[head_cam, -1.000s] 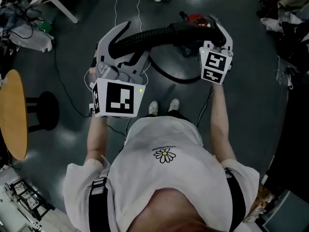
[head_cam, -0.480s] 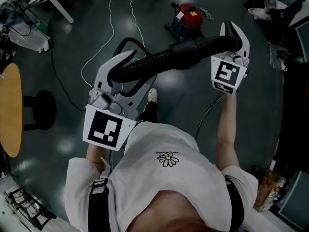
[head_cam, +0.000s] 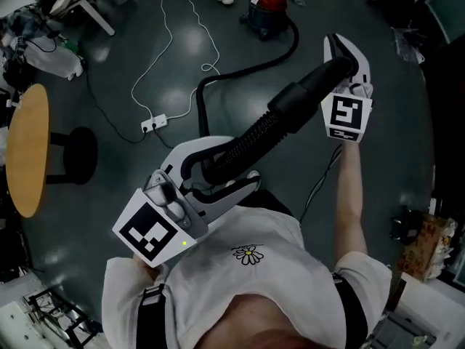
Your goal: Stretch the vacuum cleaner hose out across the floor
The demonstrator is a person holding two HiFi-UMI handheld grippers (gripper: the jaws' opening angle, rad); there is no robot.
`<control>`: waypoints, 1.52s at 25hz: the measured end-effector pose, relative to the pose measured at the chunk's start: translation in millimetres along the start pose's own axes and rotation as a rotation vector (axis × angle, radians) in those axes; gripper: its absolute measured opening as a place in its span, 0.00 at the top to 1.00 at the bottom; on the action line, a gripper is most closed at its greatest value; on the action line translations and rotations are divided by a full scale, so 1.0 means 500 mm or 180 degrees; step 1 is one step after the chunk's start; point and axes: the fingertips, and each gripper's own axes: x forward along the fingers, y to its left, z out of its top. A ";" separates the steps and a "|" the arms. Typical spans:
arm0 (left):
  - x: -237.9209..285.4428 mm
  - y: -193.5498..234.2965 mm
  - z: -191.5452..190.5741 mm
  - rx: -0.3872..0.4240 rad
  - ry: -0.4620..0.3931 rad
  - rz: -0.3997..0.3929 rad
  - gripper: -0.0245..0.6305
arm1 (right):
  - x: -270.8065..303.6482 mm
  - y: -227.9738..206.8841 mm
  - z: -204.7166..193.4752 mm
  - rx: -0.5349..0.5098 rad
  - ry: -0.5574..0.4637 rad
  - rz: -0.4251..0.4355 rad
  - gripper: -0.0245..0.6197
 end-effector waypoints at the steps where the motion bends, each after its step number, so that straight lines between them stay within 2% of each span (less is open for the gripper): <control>1: -0.016 -0.060 0.001 -0.0076 -0.0111 -0.0153 0.59 | -0.053 0.006 0.011 0.0000 -0.0038 0.0019 0.89; 3: -0.044 -0.188 -0.018 -0.0200 -0.0227 -0.0457 0.61 | -0.168 0.030 0.028 -0.0015 -0.0132 0.0106 0.89; 5: -0.076 -0.319 -0.060 -0.0208 -0.0178 -0.0740 0.62 | -0.280 0.077 0.073 -0.0114 -0.0314 0.0257 0.89; 8: -0.161 -0.503 -0.161 -0.0138 0.0033 -0.0870 0.62 | -0.441 0.192 0.128 -0.0474 -0.0388 0.0601 0.89; 10: -0.227 -0.613 -0.210 -0.0104 0.0059 -0.0874 0.62 | -0.547 0.282 0.156 -0.0788 -0.0381 0.0851 0.89; 11: -0.256 -0.655 -0.219 -0.0164 -0.0015 -0.0833 0.62 | -0.598 0.325 0.173 -0.0934 -0.0421 0.0967 0.89; 14: -0.332 -0.741 -0.215 -0.0820 -0.0285 -0.0548 0.61 | -0.744 0.416 0.225 -0.1392 -0.0630 0.1253 0.89; 17: -0.395 -0.793 -0.232 -0.1206 -0.0257 -0.0387 0.61 | -0.860 0.425 0.280 -0.1861 -0.0802 0.1221 0.89; 18: -0.418 -0.797 -0.229 -0.1386 -0.0424 -0.0314 0.61 | -0.890 0.422 0.298 -0.2014 -0.0855 0.1159 0.89; 19: -0.446 -0.797 -0.216 -0.1619 -0.0733 -0.0253 0.61 | -0.919 0.419 0.312 -0.2193 -0.0902 0.1092 0.89; 21: -0.516 -0.792 -0.174 -0.2050 -0.1584 -0.0226 0.61 | -0.981 0.415 0.319 -0.2667 -0.0971 0.0998 0.89; 22: -0.547 -0.791 -0.155 -0.2153 -0.1960 -0.0232 0.61 | -1.018 0.415 0.311 -0.2961 -0.0997 0.0999 0.89; 23: -0.565 -0.788 -0.143 -0.2191 -0.2194 -0.0233 0.61 | -1.060 0.419 0.297 -0.3283 -0.1025 0.1034 0.89; 24: -0.562 -0.783 -0.138 -0.2202 -0.2258 -0.0239 0.61 | -1.106 0.423 0.280 -0.3623 -0.1062 0.1088 0.89; 26: -0.495 -0.771 -0.129 -0.2193 -0.2023 -0.0334 0.61 | -1.205 0.431 0.244 -0.4315 -0.1230 0.1194 0.89; 28: -0.382 -0.772 -0.115 -0.2177 -0.1629 -0.0565 0.61 | -1.308 0.435 0.224 -0.4913 -0.1596 0.1244 0.89; 29: -0.323 -0.782 -0.104 -0.2204 -0.1455 -0.0727 0.61 | -1.359 0.441 0.224 -0.5105 -0.1831 0.1266 0.89; 32: -0.179 -0.839 -0.057 -0.2470 -0.1178 -0.1369 0.60 | -1.497 0.488 0.234 -0.5316 -0.2480 0.1482 0.89; 33: -0.145 -0.862 -0.036 -0.2593 -0.1144 -0.1601 0.54 | -1.531 0.507 0.237 -0.5335 -0.2648 0.1583 0.89; 35: -0.099 -0.916 -0.003 -0.2795 -0.1057 -0.2015 0.46 | -1.588 0.543 0.239 -0.5352 -0.2929 0.1813 0.89; 38: -0.069 -0.991 0.004 -0.2924 -0.0852 -0.2463 0.44 | -1.662 0.593 0.230 -0.5347 -0.3298 0.2162 0.89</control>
